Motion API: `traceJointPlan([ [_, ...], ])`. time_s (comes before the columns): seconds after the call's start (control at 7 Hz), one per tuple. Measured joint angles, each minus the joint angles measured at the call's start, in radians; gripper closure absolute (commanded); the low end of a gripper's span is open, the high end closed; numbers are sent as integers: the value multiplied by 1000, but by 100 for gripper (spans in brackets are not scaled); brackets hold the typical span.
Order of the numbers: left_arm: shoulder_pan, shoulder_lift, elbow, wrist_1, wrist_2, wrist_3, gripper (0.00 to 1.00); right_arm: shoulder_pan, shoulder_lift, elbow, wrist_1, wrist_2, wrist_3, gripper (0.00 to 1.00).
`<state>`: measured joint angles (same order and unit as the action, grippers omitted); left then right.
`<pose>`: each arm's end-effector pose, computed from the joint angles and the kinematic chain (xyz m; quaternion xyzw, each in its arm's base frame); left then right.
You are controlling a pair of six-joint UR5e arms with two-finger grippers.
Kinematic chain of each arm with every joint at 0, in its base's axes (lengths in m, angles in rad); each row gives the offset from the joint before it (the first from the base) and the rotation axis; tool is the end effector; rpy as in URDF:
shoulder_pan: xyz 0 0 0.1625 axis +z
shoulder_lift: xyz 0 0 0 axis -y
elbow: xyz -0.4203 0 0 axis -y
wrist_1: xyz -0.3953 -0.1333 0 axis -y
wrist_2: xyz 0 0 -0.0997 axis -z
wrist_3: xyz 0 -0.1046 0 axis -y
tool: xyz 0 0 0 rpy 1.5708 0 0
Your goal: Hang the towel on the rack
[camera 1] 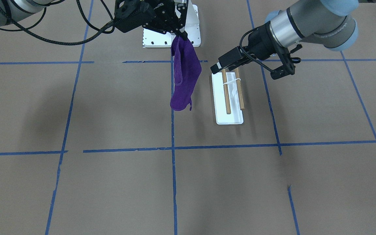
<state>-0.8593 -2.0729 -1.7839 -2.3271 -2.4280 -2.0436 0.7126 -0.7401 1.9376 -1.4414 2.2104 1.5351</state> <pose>0.3368 -0.4737 0.1793 -0.1851 0.6582 -0.1973 0.7025 -0.3774 -0.4198 0.0014 -0.0169 -0.6347 0.0657 0.7698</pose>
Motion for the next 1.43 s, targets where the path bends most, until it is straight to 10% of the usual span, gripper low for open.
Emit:
traceJointPlan([
  [0.86, 20, -110, 34, 17, 0, -65, 22, -33, 6, -4, -3, 10, -159, 100],
  [1.14, 20, -112, 35, 17, 1, -62, 100, -35, 8, 1, -3, 9, -168, 100],
  [1.43, 20, -106, 31, 16, -1, -54, 100, -36, 3, 7, -2, 9, -171, 100],
])
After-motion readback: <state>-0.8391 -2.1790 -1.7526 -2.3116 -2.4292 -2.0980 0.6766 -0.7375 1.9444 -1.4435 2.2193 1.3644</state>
